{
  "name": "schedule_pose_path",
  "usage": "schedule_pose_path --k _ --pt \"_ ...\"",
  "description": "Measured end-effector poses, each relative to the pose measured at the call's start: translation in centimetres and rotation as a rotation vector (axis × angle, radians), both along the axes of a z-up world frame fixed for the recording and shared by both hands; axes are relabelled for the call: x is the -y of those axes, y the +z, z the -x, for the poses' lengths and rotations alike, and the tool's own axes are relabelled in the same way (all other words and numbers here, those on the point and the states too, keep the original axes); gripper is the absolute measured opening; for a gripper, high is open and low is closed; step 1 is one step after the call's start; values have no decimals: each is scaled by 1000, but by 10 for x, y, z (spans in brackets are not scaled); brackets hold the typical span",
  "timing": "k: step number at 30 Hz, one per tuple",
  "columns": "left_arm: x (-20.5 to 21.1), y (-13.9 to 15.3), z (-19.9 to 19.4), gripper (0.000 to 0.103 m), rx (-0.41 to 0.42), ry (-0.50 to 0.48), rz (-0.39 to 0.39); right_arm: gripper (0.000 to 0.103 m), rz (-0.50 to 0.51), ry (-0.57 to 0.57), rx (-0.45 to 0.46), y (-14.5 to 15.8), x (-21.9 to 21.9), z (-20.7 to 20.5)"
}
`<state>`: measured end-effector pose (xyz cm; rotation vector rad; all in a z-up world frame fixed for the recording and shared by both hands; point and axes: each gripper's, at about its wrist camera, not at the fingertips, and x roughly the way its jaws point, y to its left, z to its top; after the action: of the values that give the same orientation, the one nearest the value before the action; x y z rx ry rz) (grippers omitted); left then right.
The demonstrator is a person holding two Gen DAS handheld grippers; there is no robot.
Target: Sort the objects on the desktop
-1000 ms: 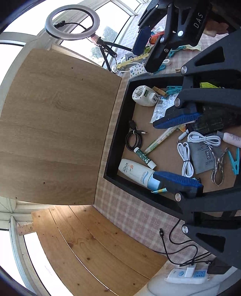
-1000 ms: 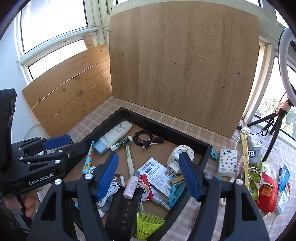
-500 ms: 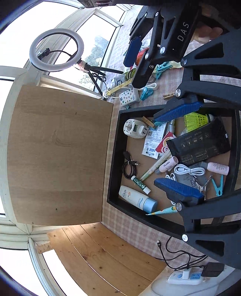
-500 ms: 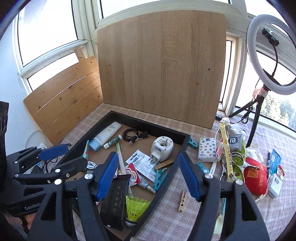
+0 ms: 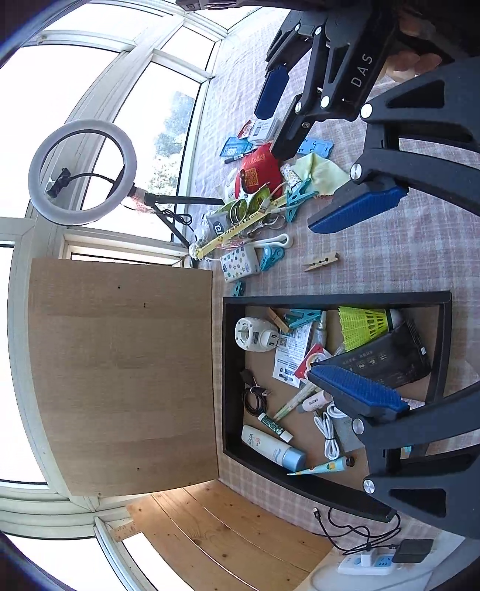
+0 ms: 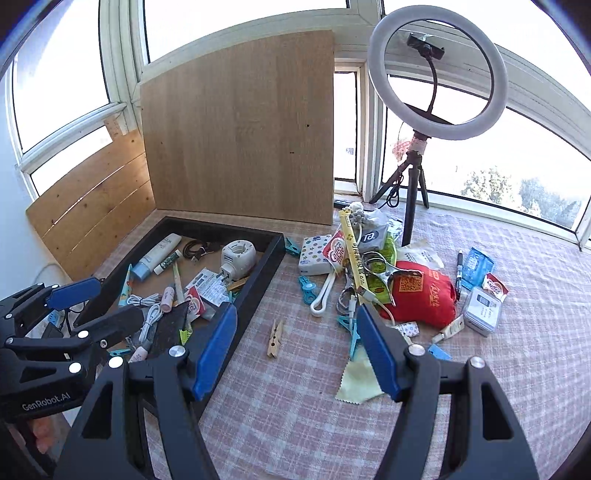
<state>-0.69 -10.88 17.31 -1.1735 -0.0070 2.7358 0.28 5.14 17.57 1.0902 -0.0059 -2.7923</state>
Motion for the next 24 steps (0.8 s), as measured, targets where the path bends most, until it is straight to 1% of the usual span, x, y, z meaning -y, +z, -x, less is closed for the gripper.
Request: schedule_pose_path --k 6,12,16,24 --pt "-35 -1 -12 72 15 -54 -35 66 22 -81 30 -7 -54 -26" --pt "-67 2 -26 72 5 -89 -16 66 29 -140 39 -10 -97 -44" --pt "-81 5 -34 75 -3 -95 -14 66 37 -157 38 -10 -114 -51" --pt "-94 7 -41 76 -13 -79 -16 66 30 -151 38 -10 -127 -60"
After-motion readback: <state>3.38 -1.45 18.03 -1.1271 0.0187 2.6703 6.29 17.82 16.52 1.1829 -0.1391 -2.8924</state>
